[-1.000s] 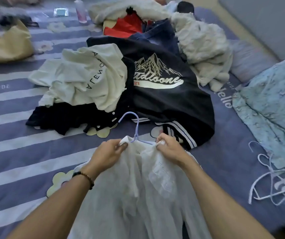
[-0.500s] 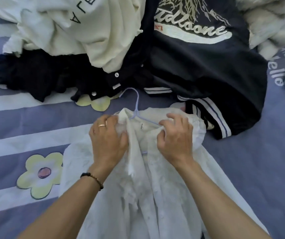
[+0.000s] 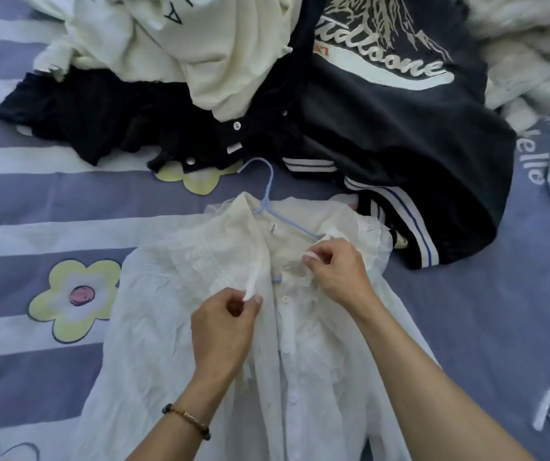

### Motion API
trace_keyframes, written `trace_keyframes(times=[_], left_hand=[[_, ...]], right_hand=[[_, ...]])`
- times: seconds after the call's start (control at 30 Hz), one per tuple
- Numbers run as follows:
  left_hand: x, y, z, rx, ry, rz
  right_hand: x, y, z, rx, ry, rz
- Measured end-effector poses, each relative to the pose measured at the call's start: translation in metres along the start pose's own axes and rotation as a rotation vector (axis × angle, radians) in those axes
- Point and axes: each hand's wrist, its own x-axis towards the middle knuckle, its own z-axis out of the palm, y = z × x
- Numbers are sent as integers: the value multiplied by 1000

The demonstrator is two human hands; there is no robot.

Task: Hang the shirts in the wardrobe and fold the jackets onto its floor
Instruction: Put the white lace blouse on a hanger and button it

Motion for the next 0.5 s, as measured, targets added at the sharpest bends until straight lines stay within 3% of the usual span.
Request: trace_keyframes(times=[0.13,0.23,0.33,0.5], left_hand=[[3,21,4,-427,3,-315],[9,32,8,-662,25,-435],[21,40,10,-676,19,-386],[26,35,12,-499,-3,-309]], right_hand=[[2,0,-10,-38,-37,-170],[0,-2,-18,-255,-52,-284],[1,0,-18,-511,-71,-366],[5,4,-2,-794,-69,-570]])
